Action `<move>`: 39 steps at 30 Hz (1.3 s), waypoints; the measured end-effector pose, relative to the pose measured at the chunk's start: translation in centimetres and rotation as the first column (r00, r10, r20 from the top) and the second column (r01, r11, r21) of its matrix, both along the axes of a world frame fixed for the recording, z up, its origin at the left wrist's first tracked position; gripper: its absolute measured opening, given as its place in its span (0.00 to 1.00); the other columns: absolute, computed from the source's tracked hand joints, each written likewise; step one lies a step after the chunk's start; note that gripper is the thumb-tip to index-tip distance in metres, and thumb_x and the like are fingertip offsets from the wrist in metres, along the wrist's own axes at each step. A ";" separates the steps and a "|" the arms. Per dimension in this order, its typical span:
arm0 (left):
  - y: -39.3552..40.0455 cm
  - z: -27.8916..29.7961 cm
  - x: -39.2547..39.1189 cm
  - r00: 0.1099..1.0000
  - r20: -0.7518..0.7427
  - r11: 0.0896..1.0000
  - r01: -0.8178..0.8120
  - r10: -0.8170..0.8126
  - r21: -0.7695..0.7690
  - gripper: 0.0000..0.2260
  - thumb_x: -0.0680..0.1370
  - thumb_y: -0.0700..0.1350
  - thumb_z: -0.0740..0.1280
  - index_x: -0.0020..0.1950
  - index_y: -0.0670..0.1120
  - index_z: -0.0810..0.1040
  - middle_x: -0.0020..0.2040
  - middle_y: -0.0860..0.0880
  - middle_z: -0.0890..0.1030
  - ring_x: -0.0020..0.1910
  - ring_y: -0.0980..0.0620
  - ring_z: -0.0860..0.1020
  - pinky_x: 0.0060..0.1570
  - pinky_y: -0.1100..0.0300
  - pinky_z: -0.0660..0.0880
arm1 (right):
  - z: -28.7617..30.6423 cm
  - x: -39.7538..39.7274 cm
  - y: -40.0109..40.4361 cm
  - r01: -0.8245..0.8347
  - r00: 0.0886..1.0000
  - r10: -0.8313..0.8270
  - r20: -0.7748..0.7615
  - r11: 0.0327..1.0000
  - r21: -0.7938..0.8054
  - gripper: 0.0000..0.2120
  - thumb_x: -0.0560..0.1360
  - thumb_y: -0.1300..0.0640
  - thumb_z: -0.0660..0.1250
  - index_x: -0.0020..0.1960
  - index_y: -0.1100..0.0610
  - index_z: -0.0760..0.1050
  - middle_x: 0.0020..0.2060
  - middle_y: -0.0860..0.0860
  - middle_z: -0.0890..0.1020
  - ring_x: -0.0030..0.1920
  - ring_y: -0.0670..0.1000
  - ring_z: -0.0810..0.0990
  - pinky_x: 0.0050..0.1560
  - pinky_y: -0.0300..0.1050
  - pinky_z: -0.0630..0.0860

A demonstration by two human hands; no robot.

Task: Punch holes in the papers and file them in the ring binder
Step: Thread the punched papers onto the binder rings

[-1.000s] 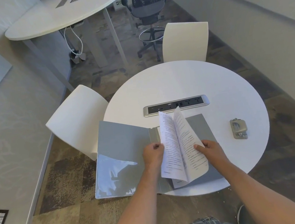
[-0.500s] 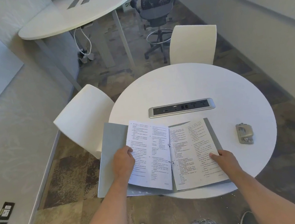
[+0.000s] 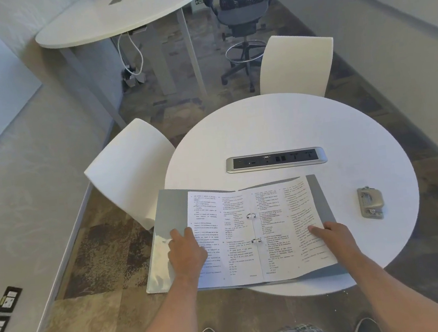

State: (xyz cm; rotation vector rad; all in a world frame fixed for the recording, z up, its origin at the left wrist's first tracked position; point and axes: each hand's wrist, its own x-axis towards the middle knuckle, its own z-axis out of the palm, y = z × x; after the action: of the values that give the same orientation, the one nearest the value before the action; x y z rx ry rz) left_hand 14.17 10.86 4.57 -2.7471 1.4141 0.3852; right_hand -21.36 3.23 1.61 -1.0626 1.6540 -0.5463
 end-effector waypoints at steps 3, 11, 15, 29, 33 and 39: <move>0.1 -0.6 0.1 1.000 -0.026 0.999 0.018 -0.016 0.050 0.24 0.77 0.53 0.72 0.68 0.48 0.69 0.64 0.44 0.68 0.60 0.42 0.74 0.56 0.48 0.76 | 0.5 0.4 -0.5 0.014 0.995 -0.015 0.100 1.000 0.006 0.10 0.77 0.54 0.74 0.48 0.62 0.82 0.40 0.54 0.88 0.39 0.57 0.88 0.45 0.56 0.85; 0.6 -2.1 0.7 0.991 -0.132 0.999 -0.004 0.009 0.036 0.29 0.77 0.59 0.70 0.72 0.49 0.67 0.66 0.45 0.72 0.64 0.43 0.75 0.62 0.45 0.76 | 3.3 4.6 -1.4 -0.082 0.916 0.084 0.393 0.996 -0.022 0.11 0.77 0.59 0.73 0.55 0.65 0.82 0.46 0.58 0.88 0.46 0.60 0.88 0.51 0.58 0.84; 0.9 -2.6 1.2 0.982 -0.190 0.999 0.005 0.003 0.042 0.29 0.77 0.60 0.69 0.74 0.50 0.66 0.67 0.45 0.73 0.65 0.43 0.76 0.63 0.44 0.76 | 4.1 7.9 -1.8 -0.148 0.862 0.138 0.487 0.989 -0.019 0.11 0.77 0.60 0.72 0.57 0.65 0.82 0.51 0.61 0.87 0.50 0.62 0.87 0.57 0.61 0.82; 2.1 -4.1 1.9 0.874 -0.474 0.992 -0.129 0.106 -0.015 0.30 0.77 0.53 0.71 0.77 0.48 0.68 0.70 0.41 0.73 0.68 0.41 0.75 0.67 0.48 0.74 | 5.5 16.8 -1.4 -0.405 0.769 0.355 0.532 0.914 -0.024 0.16 0.78 0.52 0.72 0.62 0.57 0.81 0.56 0.54 0.87 0.56 0.57 0.86 0.61 0.60 0.80; 1.9 -4.2 2.4 0.805 -0.571 0.968 -0.242 0.164 -0.062 0.25 0.80 0.48 0.70 0.75 0.44 0.71 0.71 0.40 0.75 0.69 0.41 0.75 0.66 0.49 0.72 | 5.8 18.1 -0.7 -0.407 0.770 0.364 0.524 0.913 -0.036 0.13 0.81 0.53 0.69 0.64 0.54 0.80 0.56 0.50 0.87 0.53 0.53 0.87 0.55 0.53 0.84; 1.8 -4.2 3.2 0.668 -0.699 0.918 -0.394 0.255 -0.041 0.20 0.81 0.48 0.69 0.72 0.45 0.74 0.68 0.40 0.78 0.64 0.41 0.78 0.61 0.49 0.75 | 4.7 18.8 0.5 -0.494 0.726 0.436 0.532 0.869 -0.037 0.15 0.81 0.48 0.68 0.65 0.52 0.78 0.59 0.50 0.86 0.58 0.54 0.85 0.64 0.58 0.79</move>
State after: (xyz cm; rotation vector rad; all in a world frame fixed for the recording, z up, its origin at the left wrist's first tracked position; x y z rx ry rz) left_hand 17.39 12.64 0.39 -3.1834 1.0309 1.4990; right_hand -2.61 3.72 6.32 -1.0790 0.8708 -0.3585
